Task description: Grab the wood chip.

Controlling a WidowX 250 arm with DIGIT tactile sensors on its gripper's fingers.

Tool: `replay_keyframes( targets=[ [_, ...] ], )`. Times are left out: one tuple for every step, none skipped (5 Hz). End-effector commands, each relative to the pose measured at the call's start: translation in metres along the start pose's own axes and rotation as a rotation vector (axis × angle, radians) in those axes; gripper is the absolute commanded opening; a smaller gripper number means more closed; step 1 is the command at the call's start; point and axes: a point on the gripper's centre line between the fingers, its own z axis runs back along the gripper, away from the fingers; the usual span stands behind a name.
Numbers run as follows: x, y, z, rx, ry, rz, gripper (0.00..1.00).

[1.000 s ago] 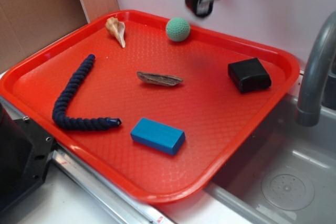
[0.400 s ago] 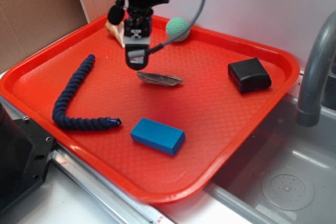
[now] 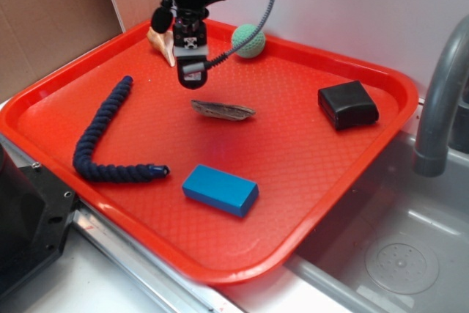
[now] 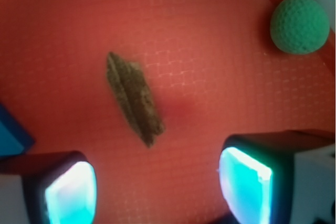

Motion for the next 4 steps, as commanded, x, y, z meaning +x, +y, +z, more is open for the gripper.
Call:
replay_keyframes(
  targets=[
    [0.023, -0.022, -0.022, -0.001, 0.015, -0.038, 1.0],
    [0.029, -0.027, -0.052, -0.005, 0.079, -0.044, 1.0],
    [0.029, -0.03, -0.06, -0.007, 0.101, -0.045, 1.0],
    [0.022, -0.026, -0.058, -0.007, 0.107, -0.002, 0.66]
  ],
)
